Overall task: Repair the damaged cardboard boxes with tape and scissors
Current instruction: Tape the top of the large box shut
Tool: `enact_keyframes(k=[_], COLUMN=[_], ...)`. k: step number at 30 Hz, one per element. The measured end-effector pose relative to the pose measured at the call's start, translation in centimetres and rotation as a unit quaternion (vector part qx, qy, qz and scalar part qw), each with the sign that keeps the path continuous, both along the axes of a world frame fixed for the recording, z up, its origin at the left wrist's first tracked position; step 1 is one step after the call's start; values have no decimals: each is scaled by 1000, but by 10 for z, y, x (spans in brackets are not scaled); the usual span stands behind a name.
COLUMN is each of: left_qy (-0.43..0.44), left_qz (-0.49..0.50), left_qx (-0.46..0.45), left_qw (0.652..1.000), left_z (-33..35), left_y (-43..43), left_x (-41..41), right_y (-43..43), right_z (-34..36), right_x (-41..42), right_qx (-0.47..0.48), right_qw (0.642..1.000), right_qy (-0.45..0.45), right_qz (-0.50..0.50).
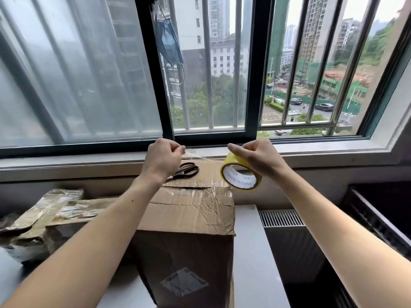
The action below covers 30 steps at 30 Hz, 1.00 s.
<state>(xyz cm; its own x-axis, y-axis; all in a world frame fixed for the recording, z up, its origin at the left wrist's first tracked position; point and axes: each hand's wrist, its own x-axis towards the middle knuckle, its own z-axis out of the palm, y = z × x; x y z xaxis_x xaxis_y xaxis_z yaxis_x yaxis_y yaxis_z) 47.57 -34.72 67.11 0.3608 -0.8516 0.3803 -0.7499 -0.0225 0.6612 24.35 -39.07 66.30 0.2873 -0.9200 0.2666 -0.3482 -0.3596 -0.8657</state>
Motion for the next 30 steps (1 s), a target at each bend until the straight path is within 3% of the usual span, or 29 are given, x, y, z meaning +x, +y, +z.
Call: enact_keyframes(k=[7,9,15,19,24,27,28,30], left_qy=[58,68,130,177,219,326,331,262], left_qz=[94,67,-82,-259,-341,-399,-416,-432], left_qx=[9,25,28,88,145,241,259,283], left_qw=[994,995,988,946,903,823,806,815], left_z=[-1,-7,10,29,28,17,14,11], left_y=[11,16,14,16,11,9,9,8], left_x=[85,109,108,83,50,37,34,27], right_y=[-4,-8,-7,-5,4,10,12,14], right_z=[19,22,20,21,22,22,22,22], right_x=[16,25,66,74,63,55,53,50], right_qx=[133,132,76,53,46,51,51,56], right_qw=[980,972,976,969,962,960,959,958], right_qy=[-141,-190,-204,-231,-240,-237,-235,-232], right_qz=[50,27,-28,-70,-122,-143,-149,-161])
